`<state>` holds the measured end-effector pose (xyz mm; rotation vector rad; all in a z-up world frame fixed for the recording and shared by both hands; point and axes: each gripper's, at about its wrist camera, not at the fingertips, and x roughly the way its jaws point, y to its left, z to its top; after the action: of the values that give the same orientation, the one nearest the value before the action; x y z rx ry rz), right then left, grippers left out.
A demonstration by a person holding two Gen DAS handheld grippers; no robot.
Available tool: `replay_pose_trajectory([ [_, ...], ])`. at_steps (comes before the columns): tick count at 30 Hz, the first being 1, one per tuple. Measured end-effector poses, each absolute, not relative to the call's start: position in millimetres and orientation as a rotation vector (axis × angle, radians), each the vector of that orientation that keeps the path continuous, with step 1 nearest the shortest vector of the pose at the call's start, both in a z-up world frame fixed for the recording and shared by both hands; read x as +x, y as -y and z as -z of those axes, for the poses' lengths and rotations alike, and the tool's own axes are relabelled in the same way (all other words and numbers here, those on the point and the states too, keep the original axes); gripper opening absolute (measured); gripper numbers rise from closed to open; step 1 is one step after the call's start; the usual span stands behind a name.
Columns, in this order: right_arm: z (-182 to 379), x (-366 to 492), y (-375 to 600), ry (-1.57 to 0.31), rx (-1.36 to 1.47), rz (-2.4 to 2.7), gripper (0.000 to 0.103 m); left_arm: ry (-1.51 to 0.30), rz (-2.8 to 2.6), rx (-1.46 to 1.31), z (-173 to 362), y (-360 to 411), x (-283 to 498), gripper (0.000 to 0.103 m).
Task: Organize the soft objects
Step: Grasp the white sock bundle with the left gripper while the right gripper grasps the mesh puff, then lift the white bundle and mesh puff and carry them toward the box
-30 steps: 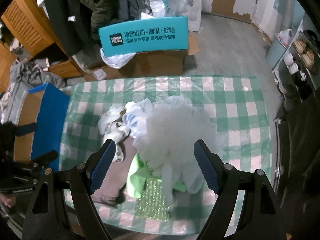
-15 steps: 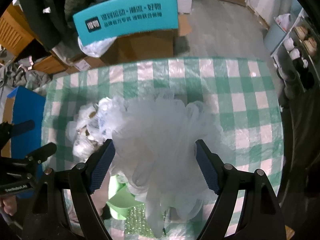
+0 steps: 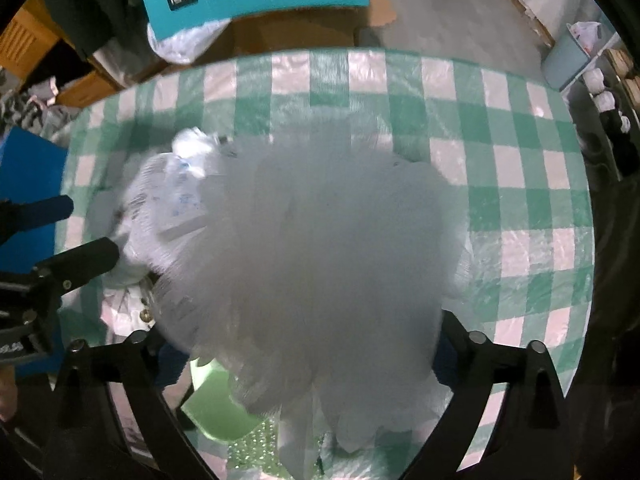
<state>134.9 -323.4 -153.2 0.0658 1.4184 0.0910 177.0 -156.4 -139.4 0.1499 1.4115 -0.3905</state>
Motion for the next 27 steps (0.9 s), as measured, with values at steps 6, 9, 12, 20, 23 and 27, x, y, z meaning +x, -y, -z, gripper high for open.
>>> replay_pose_trajectory([
  [6,169.6,135.6,322.8,-1.432,0.015,-0.083,0.101,-1.454,0.412,0.206,157.8,168.4,174.7,0.088],
  [9,174.5,133.3,328.5,-1.415,0.01,-0.095,0.101,-1.472,0.403,0.219,168.5,167.8,175.0,0.088],
  [12,178.6,131.2,331.0,-1.406,0.003,-0.097,0.101,-1.472,0.405,0.212,173.0,166.0,176.2,0.088],
  [20,170.6,119.8,321.0,-1.343,-0.091,-0.098,0.074,-1.414,0.424,0.26,161.8,166.8,169.9,0.044],
  [23,162.5,113.9,322.8,-1.304,-0.093,-0.093,0.067,-1.379,0.424,0.288,154.8,165.6,166.9,0.038],
  [27,148.8,107.5,320.4,-1.247,-0.097,-0.094,0.062,-1.329,0.408,0.296,140.6,160.6,160.4,0.037],
])
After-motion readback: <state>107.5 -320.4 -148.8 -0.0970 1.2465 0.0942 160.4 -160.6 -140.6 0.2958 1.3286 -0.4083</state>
